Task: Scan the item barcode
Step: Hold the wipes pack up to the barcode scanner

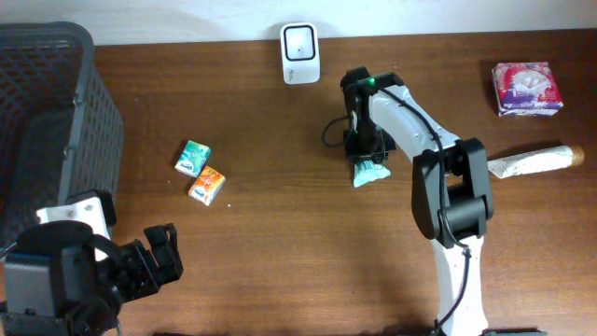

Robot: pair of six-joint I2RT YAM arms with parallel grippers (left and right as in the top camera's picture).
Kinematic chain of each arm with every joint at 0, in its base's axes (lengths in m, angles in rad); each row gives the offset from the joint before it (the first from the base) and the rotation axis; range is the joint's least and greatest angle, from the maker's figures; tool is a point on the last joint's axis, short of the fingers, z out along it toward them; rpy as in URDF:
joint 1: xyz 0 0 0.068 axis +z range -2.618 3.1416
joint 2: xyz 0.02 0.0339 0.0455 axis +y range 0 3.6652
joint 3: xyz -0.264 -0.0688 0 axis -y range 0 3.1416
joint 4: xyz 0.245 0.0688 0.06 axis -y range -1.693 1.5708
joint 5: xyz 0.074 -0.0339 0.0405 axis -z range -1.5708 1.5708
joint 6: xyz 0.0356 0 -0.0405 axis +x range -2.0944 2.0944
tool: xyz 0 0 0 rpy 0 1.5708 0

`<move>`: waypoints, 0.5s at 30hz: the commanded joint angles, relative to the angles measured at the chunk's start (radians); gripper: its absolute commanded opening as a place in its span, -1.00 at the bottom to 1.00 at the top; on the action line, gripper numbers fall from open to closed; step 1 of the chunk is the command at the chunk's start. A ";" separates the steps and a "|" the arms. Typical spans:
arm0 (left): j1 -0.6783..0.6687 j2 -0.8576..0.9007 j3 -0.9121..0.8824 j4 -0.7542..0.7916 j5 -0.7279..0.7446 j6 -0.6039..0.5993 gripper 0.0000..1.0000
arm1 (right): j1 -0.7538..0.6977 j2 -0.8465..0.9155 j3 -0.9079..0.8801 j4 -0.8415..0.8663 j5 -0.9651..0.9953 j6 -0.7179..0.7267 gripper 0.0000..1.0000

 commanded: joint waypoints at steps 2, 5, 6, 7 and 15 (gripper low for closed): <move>0.002 -0.001 0.001 0.002 -0.011 -0.005 0.99 | 0.003 -0.009 0.007 -0.010 -0.008 0.010 -0.92; 0.002 -0.001 0.001 0.002 -0.011 -0.005 0.98 | 0.003 -0.008 0.155 -0.042 -0.009 0.004 -0.92; 0.002 -0.001 0.001 0.002 -0.011 -0.005 0.99 | 0.003 -0.009 0.220 -0.033 -0.010 0.004 -0.92; 0.002 -0.001 0.001 0.002 -0.011 -0.005 0.98 | 0.003 -0.008 0.277 -0.010 -0.022 0.003 -0.92; 0.002 -0.001 0.001 0.002 -0.011 -0.005 0.99 | 0.016 -0.002 0.370 0.586 -0.238 0.005 -0.91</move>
